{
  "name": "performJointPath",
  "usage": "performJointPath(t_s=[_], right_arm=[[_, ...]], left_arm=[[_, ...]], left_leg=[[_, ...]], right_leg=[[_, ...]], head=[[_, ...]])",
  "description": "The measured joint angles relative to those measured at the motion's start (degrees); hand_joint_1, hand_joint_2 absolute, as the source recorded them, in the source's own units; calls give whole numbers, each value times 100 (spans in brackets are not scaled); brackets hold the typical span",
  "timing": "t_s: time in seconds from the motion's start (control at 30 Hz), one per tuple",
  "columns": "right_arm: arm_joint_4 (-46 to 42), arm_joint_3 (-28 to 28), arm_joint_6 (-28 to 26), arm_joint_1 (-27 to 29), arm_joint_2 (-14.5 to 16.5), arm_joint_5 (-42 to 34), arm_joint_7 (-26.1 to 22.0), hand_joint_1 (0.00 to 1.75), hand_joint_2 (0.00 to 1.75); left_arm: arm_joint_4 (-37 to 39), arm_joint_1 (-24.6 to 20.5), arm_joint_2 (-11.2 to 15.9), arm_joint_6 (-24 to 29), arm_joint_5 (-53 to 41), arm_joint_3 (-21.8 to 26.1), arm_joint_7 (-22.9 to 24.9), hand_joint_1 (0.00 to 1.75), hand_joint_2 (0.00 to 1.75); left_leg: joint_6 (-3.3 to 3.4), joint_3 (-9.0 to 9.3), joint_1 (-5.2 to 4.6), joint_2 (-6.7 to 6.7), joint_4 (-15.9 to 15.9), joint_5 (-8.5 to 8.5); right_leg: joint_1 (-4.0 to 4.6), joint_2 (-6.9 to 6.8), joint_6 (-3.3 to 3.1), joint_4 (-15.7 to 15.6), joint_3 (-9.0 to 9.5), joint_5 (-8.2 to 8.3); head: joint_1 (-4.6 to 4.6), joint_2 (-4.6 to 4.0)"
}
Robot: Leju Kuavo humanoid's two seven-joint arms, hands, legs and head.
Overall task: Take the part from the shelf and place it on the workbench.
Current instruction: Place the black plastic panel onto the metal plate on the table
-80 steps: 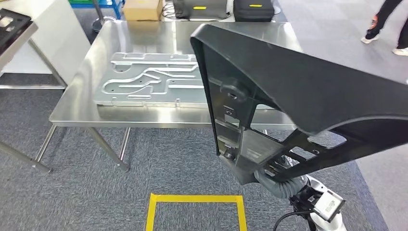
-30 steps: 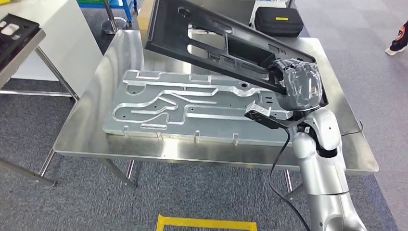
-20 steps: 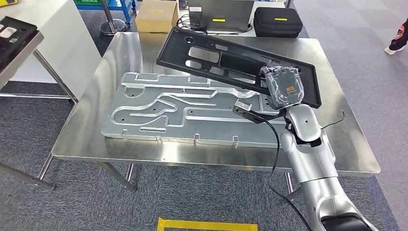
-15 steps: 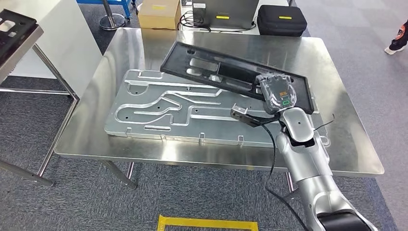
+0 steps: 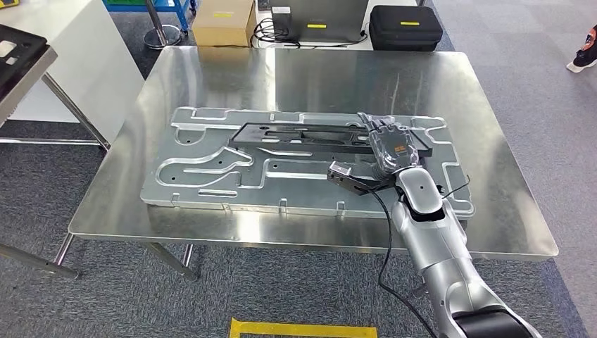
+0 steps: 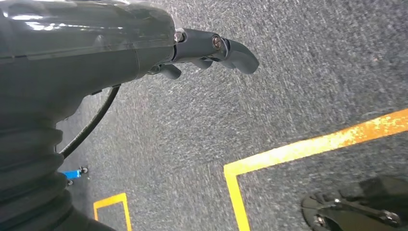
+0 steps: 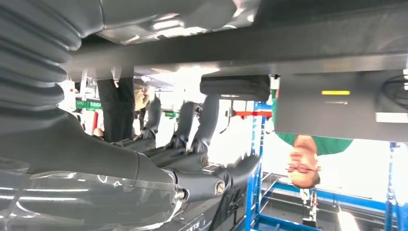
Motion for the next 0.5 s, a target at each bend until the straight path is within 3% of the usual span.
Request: performJointPath(t_s=[0.1, 0.13, 0.17, 0.2, 0.23, 0.27, 0.33, 0.43, 0.5], right_arm=[[35, 0, -2, -10, -32, 0, -18, 0, 0], [57, 0, -3, -7, -35, 0, -26, 0, 0], [80, 0, -4, -5, -37, 0, -36, 0, 0], [101, 0, -5, -4, -37, 1, -44, 0, 0], [119, 0, -7, -7, -37, 2, -54, 0, 0], [134, 0, -8, -11, -37, 3, -62, 0, 0], [163, 1, -13, -26, -38, 5, -69, 0, 0], [207, 1, -18, -39, -37, 9, -68, 0, 0], [228, 2, -22, -52, -16, 11, -68, 0, 0]], left_arm=[[0, 0, -1, 31, 9, 0, 57, 0, 0], [0, 3, -1, 50, 16, 0, 100, 0, 0], [0, 5, -2, 70, 22, 0, 145, 0, 0], [0, 7, -2, 94, 30, 0, 186, 0, 0], [0, 7, 0, 120, 38, 0, 222, 0, 0], [0, 6, 2, 147, 47, 0, 251, 0, 0], [0, -5, 14, 196, 63, 0, 293, 0, 0], [0, -9, 21, 220, 70, 2, 319, 0, 0], [0, -3, 16, 223, 74, 2, 327, 0, 0]], left_leg=[[-42, -448, 9, 1, 1016, -506], [-47, -616, 9, 1, 1364, -624], [-42, -706, 9, 1, 1532, -635], [-28, -683, 8, 1, 1461, -529], [-2, -553, 5, 1, 1172, -338], [37, -357, -3, 2, 747, -123], [100, -28, -30, 4, 77, 108], [147, 61, -49, -4, -131, 128], [202, 86, -22, 19, -200, 187]], right_leg=[[6, 3, -81, -10, 34, -14], [17, 8, -91, -4, 38, -21], [27, 15, -98, 2, 42, -27], [38, 24, -101, 8, 51, -34], [47, 32, -100, 12, 65, -42], [53, 37, -95, 13, 82, -52], [79, 41, -63, 18, 92, -64], [86, 40, 22, 8, 86, -52], [84, 30, 90, 98, 58, -146]], head=[[0, 0], [0, 0], [0, 0], [0, 0], [0, 0], [0, 0], [0, 0], [0, -1], [1, -1]])
